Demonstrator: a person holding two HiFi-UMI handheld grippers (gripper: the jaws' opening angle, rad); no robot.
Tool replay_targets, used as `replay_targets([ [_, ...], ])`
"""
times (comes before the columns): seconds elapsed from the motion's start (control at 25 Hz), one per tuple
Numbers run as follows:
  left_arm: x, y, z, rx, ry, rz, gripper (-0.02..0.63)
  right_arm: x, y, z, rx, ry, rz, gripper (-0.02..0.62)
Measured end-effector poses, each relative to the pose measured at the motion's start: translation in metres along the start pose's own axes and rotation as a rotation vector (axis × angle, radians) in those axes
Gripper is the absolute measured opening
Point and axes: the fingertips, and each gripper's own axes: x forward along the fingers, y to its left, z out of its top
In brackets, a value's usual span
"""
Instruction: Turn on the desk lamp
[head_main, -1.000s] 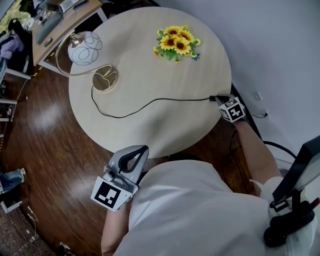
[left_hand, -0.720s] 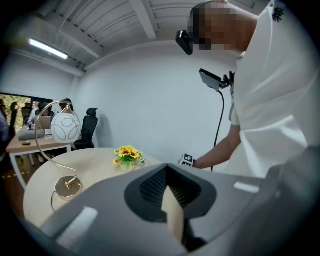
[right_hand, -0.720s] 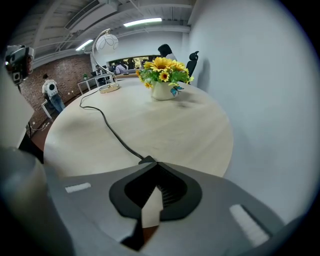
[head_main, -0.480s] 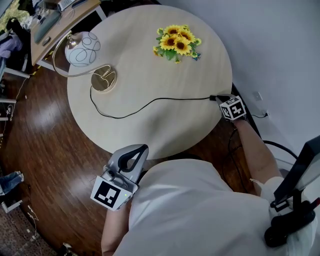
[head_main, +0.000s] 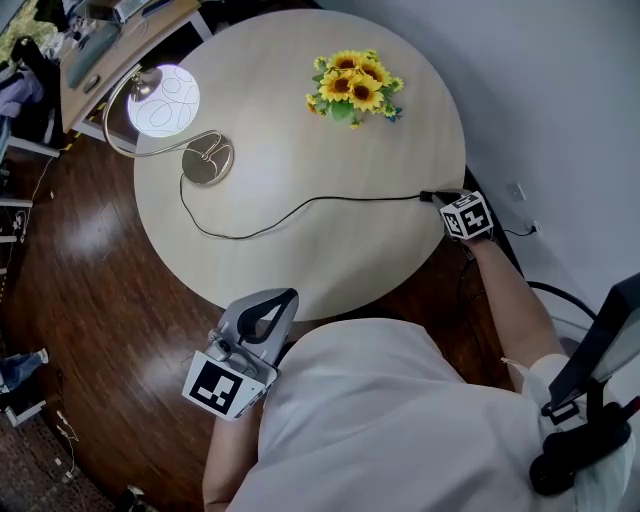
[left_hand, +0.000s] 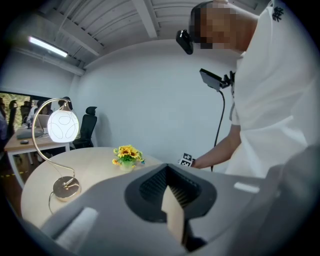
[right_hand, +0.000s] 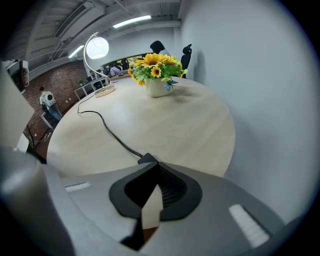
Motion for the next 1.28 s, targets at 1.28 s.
replay_targets([
  [1.28,-0.165,-0.098,-0.049,0.129,-0.068,-0.19,0.017,-0.233,0.334,0.024,-0.063,-0.573,0.099,0.061],
])
